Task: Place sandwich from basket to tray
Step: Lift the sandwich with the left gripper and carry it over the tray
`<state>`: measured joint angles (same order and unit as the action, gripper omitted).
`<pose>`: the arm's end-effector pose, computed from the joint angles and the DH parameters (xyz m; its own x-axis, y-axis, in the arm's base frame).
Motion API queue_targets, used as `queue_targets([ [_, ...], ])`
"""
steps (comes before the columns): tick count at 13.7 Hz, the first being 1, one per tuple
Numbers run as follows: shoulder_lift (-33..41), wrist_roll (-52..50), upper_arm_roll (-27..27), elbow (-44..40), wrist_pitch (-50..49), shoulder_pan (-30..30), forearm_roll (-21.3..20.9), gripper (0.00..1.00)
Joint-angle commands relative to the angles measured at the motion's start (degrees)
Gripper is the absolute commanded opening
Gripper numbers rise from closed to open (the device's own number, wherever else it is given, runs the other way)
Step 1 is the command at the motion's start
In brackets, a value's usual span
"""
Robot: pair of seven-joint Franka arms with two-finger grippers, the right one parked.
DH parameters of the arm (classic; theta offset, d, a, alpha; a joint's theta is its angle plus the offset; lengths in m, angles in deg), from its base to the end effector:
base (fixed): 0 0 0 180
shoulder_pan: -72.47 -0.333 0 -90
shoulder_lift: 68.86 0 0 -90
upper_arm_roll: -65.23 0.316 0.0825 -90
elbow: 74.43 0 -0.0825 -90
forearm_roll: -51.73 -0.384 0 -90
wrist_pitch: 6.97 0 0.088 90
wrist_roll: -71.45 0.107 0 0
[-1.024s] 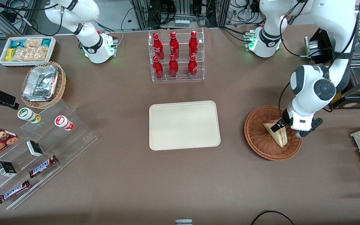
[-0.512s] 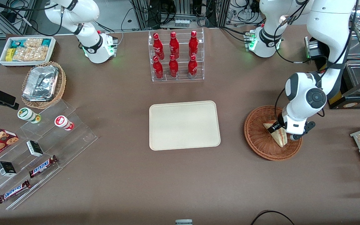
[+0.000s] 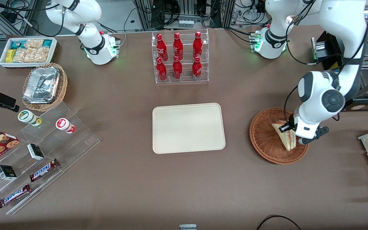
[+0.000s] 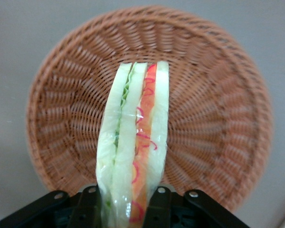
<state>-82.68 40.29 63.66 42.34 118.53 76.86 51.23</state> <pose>0.5760 -0.0594 0.3186 0.9036 0.4217 -0.0758 0.4193 -0.9067 -0.0459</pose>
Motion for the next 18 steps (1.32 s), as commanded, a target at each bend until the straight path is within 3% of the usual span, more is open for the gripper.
queue_targets([
  [1,-4.44,1.10,-0.79,-12.49,-9.47,3.66,-0.65,0.00],
  [4,-11.04,0.93,-0.80,-20.60,-12.74,9.82,-0.74,0.00],
  [12,-20.63,-0.04,-0.88,-29.58,-9.25,23.54,2.06,0.00],
  [18,-25.37,-12.32,-0.80,-31.95,-2.73,33.03,3.48,0.00],
])
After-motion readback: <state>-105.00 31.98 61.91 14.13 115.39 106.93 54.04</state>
